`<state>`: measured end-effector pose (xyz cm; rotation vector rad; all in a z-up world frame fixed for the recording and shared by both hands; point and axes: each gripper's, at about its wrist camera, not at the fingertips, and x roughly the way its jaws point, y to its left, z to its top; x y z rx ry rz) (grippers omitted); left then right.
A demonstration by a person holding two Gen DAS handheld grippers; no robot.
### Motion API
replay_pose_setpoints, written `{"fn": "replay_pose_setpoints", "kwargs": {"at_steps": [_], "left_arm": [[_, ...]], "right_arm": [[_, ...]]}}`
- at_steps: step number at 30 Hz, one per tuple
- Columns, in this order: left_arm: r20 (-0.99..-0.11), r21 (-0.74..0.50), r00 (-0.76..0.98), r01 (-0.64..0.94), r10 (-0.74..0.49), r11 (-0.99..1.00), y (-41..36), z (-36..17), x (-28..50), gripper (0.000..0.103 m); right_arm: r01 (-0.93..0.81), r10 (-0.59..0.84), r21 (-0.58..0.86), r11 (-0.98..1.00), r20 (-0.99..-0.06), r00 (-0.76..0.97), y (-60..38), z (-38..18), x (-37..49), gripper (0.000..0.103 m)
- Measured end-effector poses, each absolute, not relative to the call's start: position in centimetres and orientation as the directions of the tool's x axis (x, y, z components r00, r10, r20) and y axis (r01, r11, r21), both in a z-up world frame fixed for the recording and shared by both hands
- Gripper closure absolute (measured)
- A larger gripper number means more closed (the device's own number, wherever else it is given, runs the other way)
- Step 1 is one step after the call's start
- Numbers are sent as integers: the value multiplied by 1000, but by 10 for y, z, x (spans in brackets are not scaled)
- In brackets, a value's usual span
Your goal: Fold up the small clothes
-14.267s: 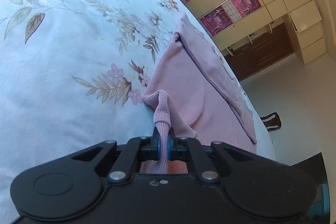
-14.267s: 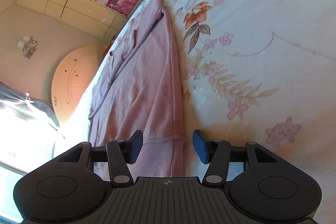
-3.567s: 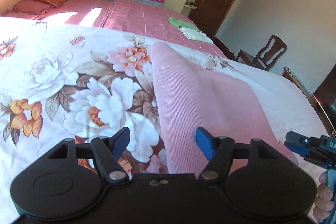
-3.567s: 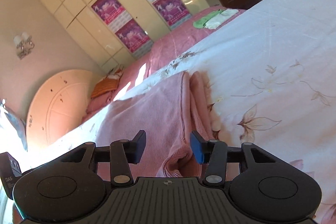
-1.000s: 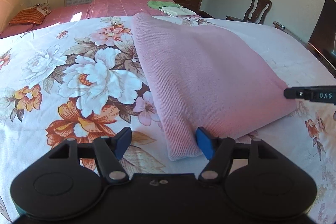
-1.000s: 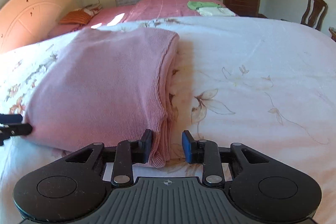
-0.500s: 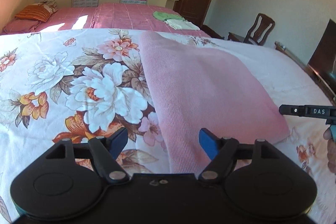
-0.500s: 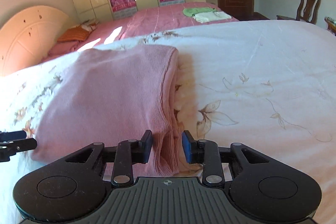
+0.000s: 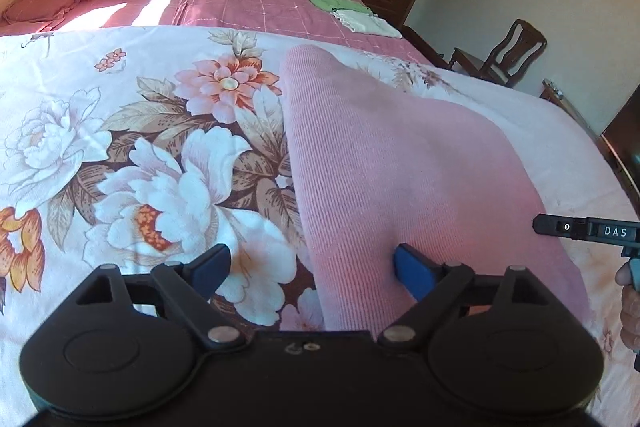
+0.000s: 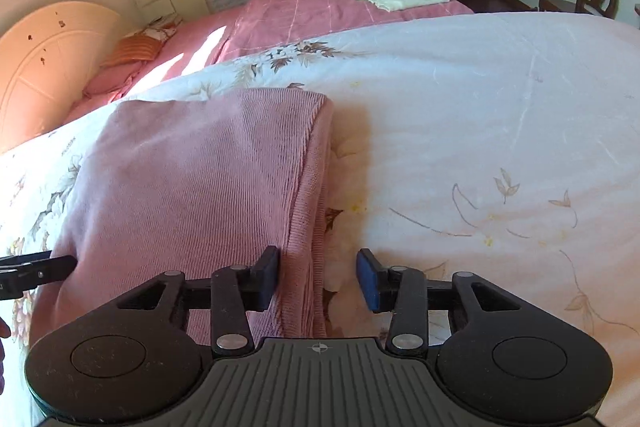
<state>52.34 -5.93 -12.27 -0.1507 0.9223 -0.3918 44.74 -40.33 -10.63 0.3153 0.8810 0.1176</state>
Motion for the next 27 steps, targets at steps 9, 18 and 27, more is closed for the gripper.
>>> {"fn": "replay_pose_setpoints", "kwargs": {"at_steps": [9, 18, 27], "left_arm": [[-686, -544, 403, 269, -606, 794, -28, -137, 536, 23], [-624, -662, 330, 258, -708, 704, -33, -151, 557, 42], [-658, -582, 342, 335, -671, 741, -56, -149, 561, 48]], "right_arm": [[46, 541, 684, 728, -615, 573, -467, -139, 447, 57], [-141, 625, 649, 747, -615, 481, -456, -129, 465, 40], [-259, 583, 533, 805, -634, 507, -403, -130, 464, 65]]}}
